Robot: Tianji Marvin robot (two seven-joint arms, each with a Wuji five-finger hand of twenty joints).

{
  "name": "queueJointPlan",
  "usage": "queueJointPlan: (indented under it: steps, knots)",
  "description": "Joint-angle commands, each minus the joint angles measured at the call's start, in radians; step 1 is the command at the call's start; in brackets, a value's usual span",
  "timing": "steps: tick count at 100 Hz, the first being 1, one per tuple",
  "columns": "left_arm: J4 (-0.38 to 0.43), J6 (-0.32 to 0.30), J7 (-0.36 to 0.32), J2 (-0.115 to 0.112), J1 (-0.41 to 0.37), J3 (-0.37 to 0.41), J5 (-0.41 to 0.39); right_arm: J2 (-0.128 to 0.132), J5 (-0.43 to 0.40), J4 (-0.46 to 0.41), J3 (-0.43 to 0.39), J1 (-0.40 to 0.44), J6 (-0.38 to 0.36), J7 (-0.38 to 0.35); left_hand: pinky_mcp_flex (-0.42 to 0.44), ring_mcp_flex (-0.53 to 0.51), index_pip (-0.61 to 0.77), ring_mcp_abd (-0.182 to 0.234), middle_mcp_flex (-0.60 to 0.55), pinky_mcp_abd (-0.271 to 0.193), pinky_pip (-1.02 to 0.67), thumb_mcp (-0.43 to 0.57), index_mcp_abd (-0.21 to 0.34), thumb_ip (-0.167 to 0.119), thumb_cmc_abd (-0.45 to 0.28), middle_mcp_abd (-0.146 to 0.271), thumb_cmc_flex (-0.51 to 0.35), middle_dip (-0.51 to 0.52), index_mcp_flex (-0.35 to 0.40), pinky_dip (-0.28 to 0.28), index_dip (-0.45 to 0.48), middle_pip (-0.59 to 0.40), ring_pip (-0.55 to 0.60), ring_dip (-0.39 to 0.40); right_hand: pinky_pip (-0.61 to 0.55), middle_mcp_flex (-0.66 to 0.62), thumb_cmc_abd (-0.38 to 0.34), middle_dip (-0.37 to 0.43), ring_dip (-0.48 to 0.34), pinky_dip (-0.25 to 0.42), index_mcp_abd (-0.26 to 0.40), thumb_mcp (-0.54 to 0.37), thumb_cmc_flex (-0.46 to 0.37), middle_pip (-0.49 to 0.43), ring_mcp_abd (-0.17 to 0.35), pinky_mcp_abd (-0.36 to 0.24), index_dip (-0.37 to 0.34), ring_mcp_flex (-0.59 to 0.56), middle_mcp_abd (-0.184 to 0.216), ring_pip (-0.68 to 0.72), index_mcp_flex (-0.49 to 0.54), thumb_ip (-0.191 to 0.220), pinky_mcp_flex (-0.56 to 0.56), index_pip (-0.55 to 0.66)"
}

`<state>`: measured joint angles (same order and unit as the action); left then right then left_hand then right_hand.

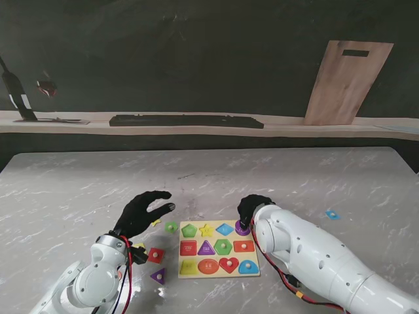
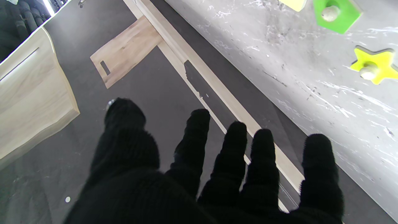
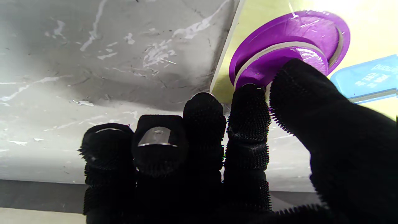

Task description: Fit puzzle pieces into a puzzle board

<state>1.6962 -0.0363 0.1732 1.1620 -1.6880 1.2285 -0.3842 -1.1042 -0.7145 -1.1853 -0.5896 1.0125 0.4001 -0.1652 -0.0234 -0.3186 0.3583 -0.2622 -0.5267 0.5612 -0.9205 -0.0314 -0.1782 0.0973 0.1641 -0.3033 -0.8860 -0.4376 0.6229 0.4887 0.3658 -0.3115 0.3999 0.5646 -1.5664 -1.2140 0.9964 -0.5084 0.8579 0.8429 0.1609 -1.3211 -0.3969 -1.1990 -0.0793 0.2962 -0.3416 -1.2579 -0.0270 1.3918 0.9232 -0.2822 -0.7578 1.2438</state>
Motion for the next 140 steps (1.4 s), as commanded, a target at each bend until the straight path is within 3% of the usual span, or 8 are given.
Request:
queueJointPlan:
  steps: [1, 44, 60, 73, 86, 103, 118, 140]
  knots:
    - [0.004, 0.0, 0.001, 0.002, -0.002, 0.0, 0.005, 0.002, -0.007, 0.01, 0.004, 0.012, 0.006, -0.017, 0.008, 0.001, -0.012, -0.01, 0.007, -0.172, 0.006, -0.01, 0.006, -0.022, -0.038, 0.002, -0.014, 0.009, 0.011, -0.009, -0.005, 0.009, -0.006, 0.003, -0.075, -0.037, -0.021, -0.014, 0.012, 0.02, 0.072, -0.12, -0.059, -0.045, 0.018, 0.048, 0.007, -0.051, -0.069, 0.052, 0.054, 0.063, -0.014, -0.004]
    - [0.001, 0.001, 0.001, 0.002, 0.001, -0.002, 0.005, 0.027, -0.029, -0.019, -0.002, 0.024, -0.006, -0.083, 0.008, 0.001, -0.013, -0.009, 0.009, -0.173, 0.006, -0.011, 0.007, -0.022, -0.038, 0.003, -0.014, 0.009, 0.01, -0.009, -0.005, 0.009, -0.005, 0.003, -0.064, -0.022, -0.04, -0.016, 0.012, 0.021, 0.083, -0.101, -0.054, -0.038, 0.012, 0.044, 0.002, -0.029, -0.062, 0.044, 0.042, 0.084, 0.011, -0.008]
    - [0.001, 0.001, 0.001, 0.003, 0.001, -0.002, 0.005, 0.025, -0.017, -0.006, 0.019, 0.011, 0.011, -0.088, 0.008, 0.001, -0.012, -0.009, 0.008, -0.173, 0.006, -0.011, 0.008, -0.022, -0.038, 0.004, -0.014, 0.008, 0.01, -0.009, -0.004, 0.009, -0.006, 0.003, -0.052, -0.002, -0.126, -0.043, 0.011, 0.024, 0.068, -0.019, -0.028, -0.023, 0.01, 0.042, 0.001, -0.01, -0.056, 0.027, 0.014, 0.11, 0.027, -0.019]
    - [0.003, 0.001, 0.004, 0.003, -0.002, -0.002, 0.002, 0.024, -0.016, 0.0, 0.037, 0.004, 0.032, -0.089, 0.008, 0.001, -0.012, -0.008, 0.008, -0.173, 0.006, -0.011, 0.008, -0.022, -0.038, 0.004, -0.014, 0.009, 0.01, -0.009, -0.004, 0.008, -0.006, 0.003, -0.05, 0.006, -0.154, -0.058, 0.008, 0.024, 0.062, 0.121, 0.019, -0.013, 0.01, 0.044, 0.005, -0.003, -0.054, 0.02, 0.005, 0.056, 0.032, -0.017]
    - [0.002, 0.0, 0.005, 0.003, -0.002, -0.001, 0.001, 0.034, -0.05, -0.009, 0.049, 0.002, 0.049, -0.106, 0.008, 0.001, -0.011, -0.009, 0.008, -0.172, 0.005, -0.011, 0.007, -0.022, -0.038, 0.004, -0.014, 0.009, 0.011, -0.009, -0.004, 0.008, -0.005, 0.003, -0.043, 0.028, -0.126, -0.062, 0.004, 0.021, 0.055, 0.165, 0.056, -0.009, 0.024, 0.035, -0.002, 0.012, -0.043, 0.009, -0.021, 0.034, 0.036, -0.023]
    - [-0.001, -0.001, 0.003, 0.002, 0.0, -0.001, 0.001, 0.045, -0.091, -0.024, 0.035, 0.014, 0.06, -0.115, 0.008, 0.001, -0.011, -0.008, 0.008, -0.172, 0.005, -0.011, 0.007, -0.022, -0.038, 0.004, -0.013, 0.009, 0.011, -0.009, -0.004, 0.009, -0.005, 0.003, -0.03, 0.059, -0.145, -0.068, 0.001, 0.015, 0.011, 0.217, 0.138, -0.002, 0.031, 0.027, -0.076, 0.038, -0.036, -0.003, -0.018, 0.027, 0.049, -0.099]
    - [-0.002, -0.001, 0.004, 0.003, 0.001, -0.002, 0.001, 0.054, -0.121, -0.045, 0.001, 0.035, 0.049, -0.129, 0.008, 0.001, -0.012, -0.01, 0.008, -0.172, 0.005, -0.01, 0.007, -0.022, -0.037, 0.003, -0.014, 0.009, 0.011, -0.009, -0.004, 0.009, -0.006, 0.003, 0.008, 0.12, -0.134, -0.062, -0.003, 0.011, -0.011, 0.195, 0.184, 0.017, 0.037, 0.012, -0.255, 0.095, -0.022, -0.043, -0.058, 0.12, 0.094, -0.194]
    - [-0.003, -0.001, 0.004, 0.003, 0.001, -0.002, 0.001, 0.067, -0.194, -0.074, -0.061, 0.074, 0.005, -0.142, 0.009, 0.001, -0.012, -0.01, 0.009, -0.172, 0.006, -0.01, 0.007, -0.022, -0.038, 0.003, -0.014, 0.009, 0.011, -0.009, -0.005, 0.01, -0.006, 0.003, 0.095, 0.281, -0.084, -0.044, -0.02, -0.013, -0.009, 0.147, 0.167, 0.065, 0.05, -0.02, -0.255, 0.223, 0.009, -0.133, -0.238, 0.107, 0.193, -0.24]
